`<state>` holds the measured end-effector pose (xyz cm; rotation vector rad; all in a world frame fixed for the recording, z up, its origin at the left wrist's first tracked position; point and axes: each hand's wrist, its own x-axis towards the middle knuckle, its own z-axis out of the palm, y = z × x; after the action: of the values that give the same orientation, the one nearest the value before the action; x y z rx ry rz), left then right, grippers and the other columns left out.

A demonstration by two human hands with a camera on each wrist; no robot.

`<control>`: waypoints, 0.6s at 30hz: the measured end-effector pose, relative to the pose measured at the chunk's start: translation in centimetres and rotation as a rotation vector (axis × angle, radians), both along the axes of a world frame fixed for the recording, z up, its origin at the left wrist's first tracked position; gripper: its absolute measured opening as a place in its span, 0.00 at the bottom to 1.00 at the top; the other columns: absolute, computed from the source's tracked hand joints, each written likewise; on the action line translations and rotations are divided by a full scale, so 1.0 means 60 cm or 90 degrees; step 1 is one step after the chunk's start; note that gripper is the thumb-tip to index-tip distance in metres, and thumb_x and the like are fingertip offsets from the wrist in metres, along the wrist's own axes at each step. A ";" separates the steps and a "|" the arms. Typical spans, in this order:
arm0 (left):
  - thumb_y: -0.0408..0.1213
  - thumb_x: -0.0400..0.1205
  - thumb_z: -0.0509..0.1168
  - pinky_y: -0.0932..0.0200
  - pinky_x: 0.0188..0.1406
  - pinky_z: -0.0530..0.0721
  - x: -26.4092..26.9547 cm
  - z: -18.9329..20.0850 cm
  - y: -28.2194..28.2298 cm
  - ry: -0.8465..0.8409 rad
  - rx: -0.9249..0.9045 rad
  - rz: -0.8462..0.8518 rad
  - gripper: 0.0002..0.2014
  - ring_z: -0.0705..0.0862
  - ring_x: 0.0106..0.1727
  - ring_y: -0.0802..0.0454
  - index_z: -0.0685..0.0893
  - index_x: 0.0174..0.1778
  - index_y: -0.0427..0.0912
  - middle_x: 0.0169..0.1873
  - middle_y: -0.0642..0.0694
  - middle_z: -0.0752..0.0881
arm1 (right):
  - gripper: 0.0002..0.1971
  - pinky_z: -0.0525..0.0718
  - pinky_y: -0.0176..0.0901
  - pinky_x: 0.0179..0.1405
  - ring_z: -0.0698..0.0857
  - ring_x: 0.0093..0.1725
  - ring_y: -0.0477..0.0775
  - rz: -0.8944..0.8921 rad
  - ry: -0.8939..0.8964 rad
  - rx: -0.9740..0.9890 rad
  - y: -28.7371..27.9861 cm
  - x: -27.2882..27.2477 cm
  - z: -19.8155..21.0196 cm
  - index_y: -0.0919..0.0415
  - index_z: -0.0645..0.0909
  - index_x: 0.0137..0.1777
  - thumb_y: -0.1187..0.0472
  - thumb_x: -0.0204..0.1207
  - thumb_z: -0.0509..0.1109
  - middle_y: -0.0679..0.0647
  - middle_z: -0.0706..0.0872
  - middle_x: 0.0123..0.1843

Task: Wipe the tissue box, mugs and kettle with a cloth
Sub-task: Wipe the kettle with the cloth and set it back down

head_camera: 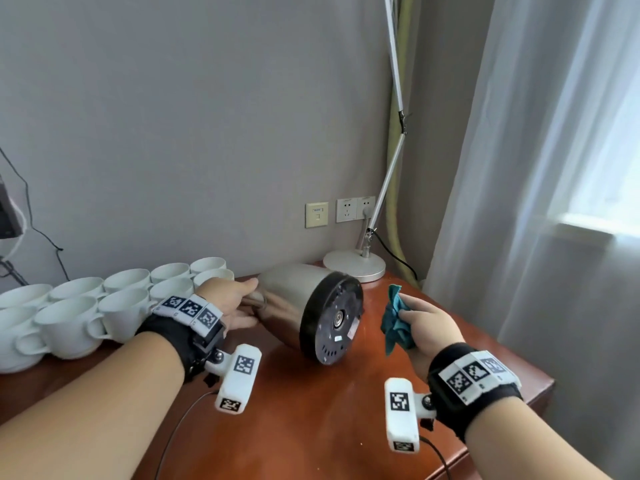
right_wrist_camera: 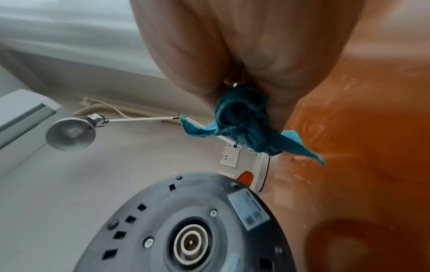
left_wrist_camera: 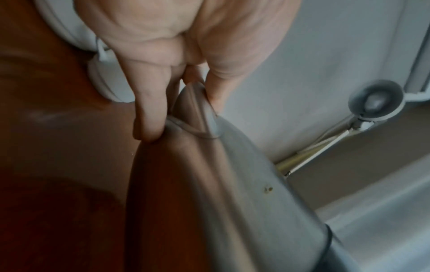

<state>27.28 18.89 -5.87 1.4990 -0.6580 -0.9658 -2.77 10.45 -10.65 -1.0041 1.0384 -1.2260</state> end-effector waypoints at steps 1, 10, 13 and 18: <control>0.36 0.90 0.68 0.34 0.57 0.88 0.001 -0.003 0.004 0.025 0.001 0.010 0.08 0.90 0.49 0.34 0.83 0.59 0.34 0.46 0.34 0.89 | 0.20 0.87 0.54 0.46 0.87 0.44 0.65 0.015 -0.036 0.008 0.007 0.003 0.006 0.61 0.89 0.57 0.79 0.85 0.57 0.65 0.90 0.48; 0.35 0.92 0.63 0.36 0.48 0.87 -0.029 0.001 0.041 0.213 -0.014 0.010 0.11 0.88 0.46 0.36 0.84 0.51 0.31 0.46 0.34 0.89 | 0.18 0.88 0.51 0.42 0.89 0.46 0.63 0.079 -0.228 0.081 0.052 0.050 0.039 0.63 0.88 0.65 0.72 0.90 0.57 0.67 0.92 0.56; 0.35 0.92 0.63 0.37 0.31 0.90 -0.044 0.007 0.045 0.230 -0.055 0.024 0.09 0.89 0.47 0.36 0.84 0.55 0.32 0.43 0.35 0.90 | 0.17 0.92 0.51 0.40 0.92 0.50 0.62 0.036 -0.289 0.136 0.061 0.068 0.034 0.60 0.88 0.68 0.69 0.89 0.59 0.64 0.93 0.60; 0.35 0.90 0.67 0.41 0.38 0.93 -0.059 0.010 0.043 0.222 -0.158 0.067 0.16 0.90 0.61 0.34 0.81 0.70 0.29 0.60 0.31 0.90 | 0.16 0.93 0.70 0.48 0.91 0.61 0.71 0.046 -0.370 0.213 0.083 0.072 0.039 0.75 0.82 0.70 0.71 0.87 0.62 0.72 0.90 0.61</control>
<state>23.71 21.45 -5.27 1.1019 -0.4236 -0.9944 1.57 15.41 -8.28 -0.3828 0.7046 -1.1389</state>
